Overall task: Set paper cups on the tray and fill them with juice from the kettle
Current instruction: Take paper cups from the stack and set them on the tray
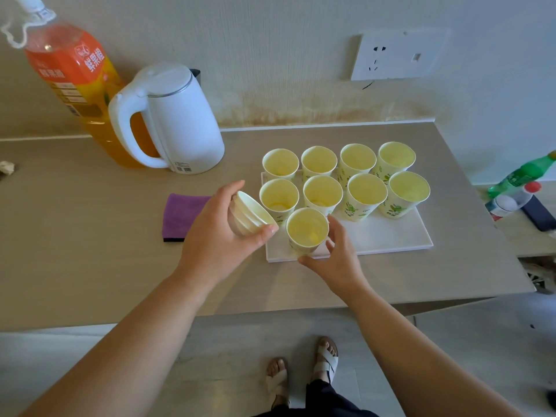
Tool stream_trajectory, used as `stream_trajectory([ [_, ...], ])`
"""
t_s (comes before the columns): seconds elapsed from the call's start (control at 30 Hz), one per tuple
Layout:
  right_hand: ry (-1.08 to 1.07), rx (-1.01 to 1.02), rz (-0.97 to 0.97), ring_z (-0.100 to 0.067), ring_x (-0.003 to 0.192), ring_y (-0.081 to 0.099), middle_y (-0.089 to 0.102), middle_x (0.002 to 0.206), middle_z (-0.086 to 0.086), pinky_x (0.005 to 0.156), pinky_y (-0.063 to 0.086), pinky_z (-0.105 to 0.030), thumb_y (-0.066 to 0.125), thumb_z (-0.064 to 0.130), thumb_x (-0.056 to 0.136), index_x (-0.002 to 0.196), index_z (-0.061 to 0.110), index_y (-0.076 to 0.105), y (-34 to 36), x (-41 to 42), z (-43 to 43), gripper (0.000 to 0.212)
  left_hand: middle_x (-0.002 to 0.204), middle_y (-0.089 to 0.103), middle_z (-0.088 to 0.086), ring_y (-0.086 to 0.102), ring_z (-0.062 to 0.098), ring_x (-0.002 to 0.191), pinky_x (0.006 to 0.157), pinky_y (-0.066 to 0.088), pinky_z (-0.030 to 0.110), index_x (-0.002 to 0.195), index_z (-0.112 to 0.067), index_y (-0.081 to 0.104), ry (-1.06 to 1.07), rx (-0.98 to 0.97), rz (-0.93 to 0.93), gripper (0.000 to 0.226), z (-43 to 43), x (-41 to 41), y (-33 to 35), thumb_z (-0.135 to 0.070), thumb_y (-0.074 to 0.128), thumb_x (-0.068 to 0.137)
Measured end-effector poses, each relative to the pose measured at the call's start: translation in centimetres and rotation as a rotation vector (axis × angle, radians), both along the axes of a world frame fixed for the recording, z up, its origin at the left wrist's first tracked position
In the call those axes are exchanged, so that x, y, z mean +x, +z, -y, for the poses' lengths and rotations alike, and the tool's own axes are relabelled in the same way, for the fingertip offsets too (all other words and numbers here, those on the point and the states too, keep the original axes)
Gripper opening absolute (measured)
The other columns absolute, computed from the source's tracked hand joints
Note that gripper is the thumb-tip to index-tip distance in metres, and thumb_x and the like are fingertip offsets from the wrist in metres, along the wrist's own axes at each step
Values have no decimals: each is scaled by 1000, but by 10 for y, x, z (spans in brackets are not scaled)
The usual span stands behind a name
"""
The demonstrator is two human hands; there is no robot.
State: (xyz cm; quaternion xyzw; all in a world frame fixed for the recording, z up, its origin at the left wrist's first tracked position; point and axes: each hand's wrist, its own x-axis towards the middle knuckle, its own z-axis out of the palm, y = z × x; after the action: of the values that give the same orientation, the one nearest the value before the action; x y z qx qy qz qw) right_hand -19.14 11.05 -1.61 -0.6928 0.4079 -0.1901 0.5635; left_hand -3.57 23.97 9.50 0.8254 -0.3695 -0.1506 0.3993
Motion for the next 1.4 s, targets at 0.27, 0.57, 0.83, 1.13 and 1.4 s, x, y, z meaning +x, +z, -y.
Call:
stream_trajectory([
  [0.27,-122,-130,193,-4,79,54,61,100,11,70,44,-16,63,15,89,94,33,59,81,-9,-11,20,106,56,-14,55,10,97,80,47,31,120,-20,49,-8,28,83,83,13,-12,2,-47,88,53],
  [0.57,127,-61,174,-7,63,50,58,60,17,59,39,-11,62,20,90,73,29,63,123,20,-15,20,115,60,-8,59,14,100,74,44,28,126,-19,51,-105,21,216,72,29,-25,12,-42,82,65],
  [0.83,-149,-118,288,-5,64,51,60,74,17,62,42,-13,57,22,93,76,34,57,126,15,0,21,112,56,-7,58,15,100,74,47,30,131,-29,51,-132,17,276,74,38,-26,11,-54,72,64],
  [1.13,-219,507,497,-13,101,66,58,128,-4,91,53,-33,73,26,80,124,27,45,118,8,12,52,112,49,-15,48,-1,104,76,38,13,134,-30,52,-186,-69,266,77,49,-33,12,-55,69,64],
  [1.4,-223,657,735,-21,94,69,71,100,-3,86,56,-36,76,19,70,109,15,58,116,-15,46,44,115,48,-20,44,-6,102,80,29,-4,135,-31,48,-213,-83,148,87,60,-29,13,-68,61,58],
])
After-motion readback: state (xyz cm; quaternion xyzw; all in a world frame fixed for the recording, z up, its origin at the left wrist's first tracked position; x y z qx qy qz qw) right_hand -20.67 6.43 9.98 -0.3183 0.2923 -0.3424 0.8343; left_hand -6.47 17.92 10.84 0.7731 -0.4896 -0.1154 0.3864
